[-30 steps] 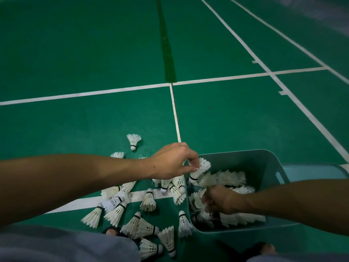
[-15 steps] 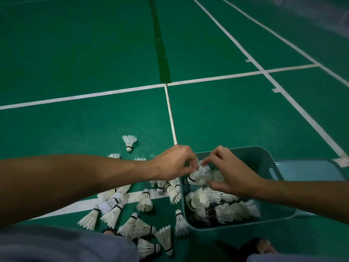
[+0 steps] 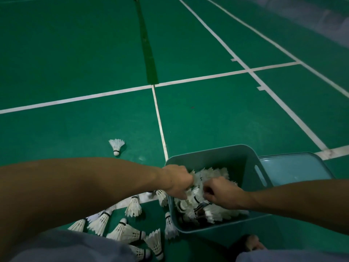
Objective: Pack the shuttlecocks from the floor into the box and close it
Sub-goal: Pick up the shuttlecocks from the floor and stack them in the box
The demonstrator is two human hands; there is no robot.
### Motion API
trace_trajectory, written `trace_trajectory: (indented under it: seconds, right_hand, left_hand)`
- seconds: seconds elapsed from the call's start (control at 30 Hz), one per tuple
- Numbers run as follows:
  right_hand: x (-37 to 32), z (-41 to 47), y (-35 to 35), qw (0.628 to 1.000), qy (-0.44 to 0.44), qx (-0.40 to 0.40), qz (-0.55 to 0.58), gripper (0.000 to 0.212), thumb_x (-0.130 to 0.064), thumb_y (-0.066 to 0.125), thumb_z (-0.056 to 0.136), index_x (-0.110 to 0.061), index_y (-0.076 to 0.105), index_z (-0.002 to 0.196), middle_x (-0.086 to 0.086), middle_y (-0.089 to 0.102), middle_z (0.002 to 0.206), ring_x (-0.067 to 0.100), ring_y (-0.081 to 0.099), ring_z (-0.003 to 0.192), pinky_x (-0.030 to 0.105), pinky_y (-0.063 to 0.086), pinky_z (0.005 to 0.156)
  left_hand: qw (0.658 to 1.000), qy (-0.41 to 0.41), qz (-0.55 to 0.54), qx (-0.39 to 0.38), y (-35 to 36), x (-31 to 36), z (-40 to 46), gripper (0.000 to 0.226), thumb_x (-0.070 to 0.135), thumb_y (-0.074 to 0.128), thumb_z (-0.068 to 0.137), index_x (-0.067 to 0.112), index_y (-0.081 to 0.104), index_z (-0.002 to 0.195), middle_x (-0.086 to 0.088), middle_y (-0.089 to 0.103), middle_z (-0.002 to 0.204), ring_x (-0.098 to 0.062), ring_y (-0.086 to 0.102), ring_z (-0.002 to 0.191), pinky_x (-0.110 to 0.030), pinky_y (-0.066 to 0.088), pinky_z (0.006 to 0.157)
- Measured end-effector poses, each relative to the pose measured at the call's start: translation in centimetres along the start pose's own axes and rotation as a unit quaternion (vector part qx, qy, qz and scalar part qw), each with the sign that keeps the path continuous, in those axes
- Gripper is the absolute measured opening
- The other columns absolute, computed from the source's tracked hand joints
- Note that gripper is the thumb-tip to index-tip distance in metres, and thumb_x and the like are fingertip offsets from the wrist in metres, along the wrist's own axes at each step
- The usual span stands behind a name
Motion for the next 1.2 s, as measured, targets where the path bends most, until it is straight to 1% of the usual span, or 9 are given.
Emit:
trace_trajectory:
  seconds: [0.13,0.27,0.4,0.5,0.67,0.83,0.97,1.1,1.2]
  right_hand:
    - [-0.3,0.5,1.3,0.999,0.008,-0.03,0.021,0.011,-0.028,0.061,0.093,-0.026,0.062,0.082,-0.002,0.071,0.088,0.015,0.064,0.079,0.033,0.055,0.073]
    - [-0.7,0.8,1.7,0.998,0.019,-0.044,0.039,0.015,-0.026,0.061,0.094,-0.025,0.061,0.078,-0.003,0.069,0.082,0.016,0.065,0.079,0.036,0.055,0.074]
    - [-1.2,1.4,1.3,0.997,0.019,-0.042,0.054,0.015,-0.026,0.062,0.093,-0.027,0.062,0.079,-0.007,0.067,0.081,0.015,0.065,0.079,0.033,0.053,0.074]
    - [-1.0,1.8,1.5,0.997,0.018,-0.044,0.062,0.02,-0.024,0.065,0.091,-0.026,0.059,0.072,-0.006,0.066,0.076,0.015,0.063,0.075,0.028,0.048,0.068]
    - [0.0,2.1,2.2,0.994,0.017,-0.092,0.047,0.015,-0.025,0.076,0.087,-0.013,0.07,0.08,0.006,0.074,0.087,0.022,0.068,0.08,0.034,0.055,0.073]
    - [0.7,1.5,1.4,0.988,0.014,-0.118,0.103,0.018,-0.039,0.078,0.086,-0.033,0.063,0.081,-0.013,0.066,0.087,0.001,0.06,0.076,0.019,0.045,0.068]
    - [1.5,0.8,-0.2,0.985,0.043,-0.092,0.143,0.035,-0.043,0.077,0.088,-0.021,0.07,0.115,-0.011,0.069,0.106,0.003,0.067,0.093,0.018,0.056,0.079]
    - [0.5,0.4,-3.2,0.997,0.018,-0.008,0.076,0.02,-0.05,0.067,0.092,-0.03,0.068,0.09,-0.013,0.068,0.088,0.001,0.065,0.08,0.023,0.058,0.074]
    - [-2.6,0.8,-6.3,0.995,-0.049,0.085,0.014,0.019,-0.05,0.059,0.096,-0.033,0.06,0.087,-0.017,0.06,0.085,-0.001,0.057,0.079,0.021,0.05,0.071]
  left_hand:
    - [0.994,0.027,0.059,-0.092,0.7,1.0,0.8,0.044,0.054,0.054,0.103,0.015,0.071,0.113,-0.001,0.059,0.093,-0.027,0.061,0.101,-0.044,0.054,0.098]
    - [0.995,0.021,0.021,-0.094,1.2,1.0,1.4,0.039,0.047,0.053,0.105,0.012,0.068,0.115,0.001,0.049,0.091,-0.026,0.056,0.102,-0.046,0.051,0.102]
    - [0.999,0.005,-0.015,-0.028,0.3,0.2,1.1,0.029,0.04,0.057,0.1,0.016,0.065,0.087,0.001,0.055,0.071,-0.026,0.064,0.079,-0.039,0.059,0.084]
    - [0.999,0.0,-0.042,0.028,-0.2,-0.7,0.4,0.02,0.031,0.056,0.096,0.02,0.064,0.081,0.001,0.062,0.069,-0.02,0.065,0.067,-0.037,0.06,0.074]
    - [0.985,0.01,-0.112,0.128,-1.2,-1.7,-0.8,0.017,0.029,0.056,0.099,0.024,0.072,0.1,0.008,0.074,0.092,-0.015,0.07,0.089,-0.038,0.059,0.085]
    - [0.959,0.016,-0.171,0.225,-1.9,-2.9,-3.2,0.018,0.029,0.053,0.104,0.023,0.07,0.105,0.011,0.073,0.105,-0.01,0.064,0.101,-0.037,0.056,0.093]
    - [0.942,-0.023,-0.203,0.265,-0.3,-5.5,-5.0,0.015,0.036,0.053,0.104,0.028,0.066,0.107,0.015,0.068,0.106,-0.004,0.06,0.102,-0.033,0.055,0.094]
    - [0.926,-0.083,-0.244,0.276,1.7,-8.8,-7.1,0.014,0.032,0.056,0.105,0.026,0.068,0.11,0.014,0.069,0.109,-0.001,0.062,0.1,-0.023,0.051,0.094]
    - [0.921,-0.133,-0.265,0.253,3.6,-11.9,-8.4,0.012,0.029,0.059,0.104,0.026,0.068,0.112,0.014,0.069,0.107,0.001,0.064,0.095,-0.023,0.054,0.092]
Point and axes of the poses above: each hand's wrist, its own z-axis towards the middle knuckle, its own y-axis out of the palm, x = y × z, the point moved 4 cm from there along z, towards the middle knuckle
